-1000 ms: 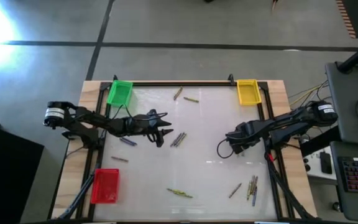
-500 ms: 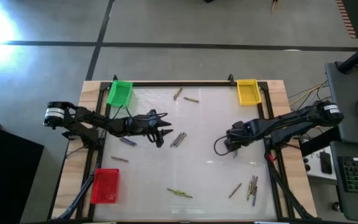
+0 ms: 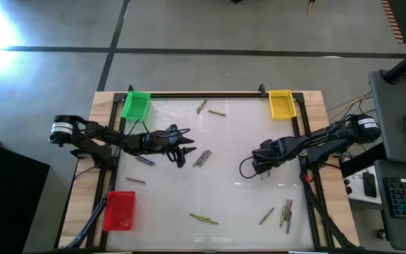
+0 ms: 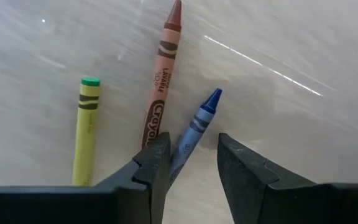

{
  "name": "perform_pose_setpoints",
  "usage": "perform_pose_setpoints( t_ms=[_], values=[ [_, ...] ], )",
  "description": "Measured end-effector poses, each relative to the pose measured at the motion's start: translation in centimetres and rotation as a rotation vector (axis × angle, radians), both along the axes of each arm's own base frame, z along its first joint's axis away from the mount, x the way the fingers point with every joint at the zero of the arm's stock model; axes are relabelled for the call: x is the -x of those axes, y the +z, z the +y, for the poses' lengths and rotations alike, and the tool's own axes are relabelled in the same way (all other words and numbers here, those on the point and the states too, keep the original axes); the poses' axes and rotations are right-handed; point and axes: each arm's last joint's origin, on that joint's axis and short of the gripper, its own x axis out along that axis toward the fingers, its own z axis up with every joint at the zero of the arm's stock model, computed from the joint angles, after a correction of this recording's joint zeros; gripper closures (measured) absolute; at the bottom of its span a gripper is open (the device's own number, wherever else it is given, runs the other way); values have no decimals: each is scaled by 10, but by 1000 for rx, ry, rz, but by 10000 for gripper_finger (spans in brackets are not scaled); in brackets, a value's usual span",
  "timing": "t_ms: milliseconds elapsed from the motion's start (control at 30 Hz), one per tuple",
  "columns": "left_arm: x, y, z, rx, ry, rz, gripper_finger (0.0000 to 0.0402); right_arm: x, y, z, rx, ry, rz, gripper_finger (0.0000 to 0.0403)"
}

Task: Sort crayons
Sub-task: Put the blue crayon into the yellow basket

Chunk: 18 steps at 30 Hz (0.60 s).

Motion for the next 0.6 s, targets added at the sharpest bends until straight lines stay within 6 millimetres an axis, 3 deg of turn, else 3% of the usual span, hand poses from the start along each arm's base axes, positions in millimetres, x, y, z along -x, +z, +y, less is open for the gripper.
perform_pose_setpoints(
  t_ms=[367,600],
  values=[
    [0,0,0,0,-2,1,261,1,7,0,-29,32,-43,383],
    [0,0,-1,0,-1,4,261,8,22,0,-47,30,-94,394]
  ],
)
